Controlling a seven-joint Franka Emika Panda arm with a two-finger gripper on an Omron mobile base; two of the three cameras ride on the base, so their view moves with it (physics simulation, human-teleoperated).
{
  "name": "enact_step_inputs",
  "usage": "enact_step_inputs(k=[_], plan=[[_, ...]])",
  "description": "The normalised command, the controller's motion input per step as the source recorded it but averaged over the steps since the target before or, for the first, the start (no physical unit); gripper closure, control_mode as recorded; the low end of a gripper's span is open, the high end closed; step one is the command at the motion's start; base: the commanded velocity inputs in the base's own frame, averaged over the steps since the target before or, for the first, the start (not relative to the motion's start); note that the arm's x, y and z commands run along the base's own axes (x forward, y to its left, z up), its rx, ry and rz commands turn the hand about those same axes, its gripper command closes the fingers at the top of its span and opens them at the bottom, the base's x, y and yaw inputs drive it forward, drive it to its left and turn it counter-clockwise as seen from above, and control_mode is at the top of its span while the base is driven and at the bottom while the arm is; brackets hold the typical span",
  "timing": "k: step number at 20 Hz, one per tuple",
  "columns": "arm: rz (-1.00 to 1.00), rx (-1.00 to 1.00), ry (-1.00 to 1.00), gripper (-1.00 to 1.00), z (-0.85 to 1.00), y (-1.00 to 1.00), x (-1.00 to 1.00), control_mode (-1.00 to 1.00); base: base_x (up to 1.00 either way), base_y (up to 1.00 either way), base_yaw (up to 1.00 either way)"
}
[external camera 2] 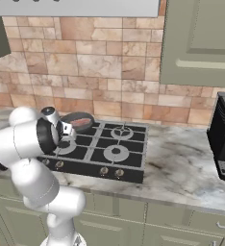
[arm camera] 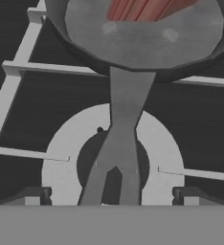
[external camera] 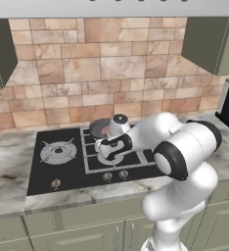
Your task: Pick up the pan with the steak in it and place it on the dining table. Then place the steak on the plate.
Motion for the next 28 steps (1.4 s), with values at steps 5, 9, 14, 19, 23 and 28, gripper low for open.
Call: enact_step_inputs(k=[5,9,14,19,23,28], plan=[[-0.01,0.00,0.01,1.00,-0.03,0.06,0.17,-1.00,0.00,0.00,0.00],[-0.02,0.00,0.00,1.00,0.00,0.01,0.07,-1.00,0.00,0.00,0.00],[-0.01,0.00,0.00,1.00,0.02,0.00,0.00,-1.00,0.00,0.00,0.00],[-0.03,0.02,-0.07,1.00,0.50,0.00,-0.23,-1.00,0.00,0.00,0.00],[-0.03,0.00,-0.14,1.00,0.63,0.00,-0.61,-1.00,0.00,0.00,0.00],[-0.02,0.00,-0.09,1.00,0.68,-0.03,-0.76,-1.00,0.00,0.00,0.00]])
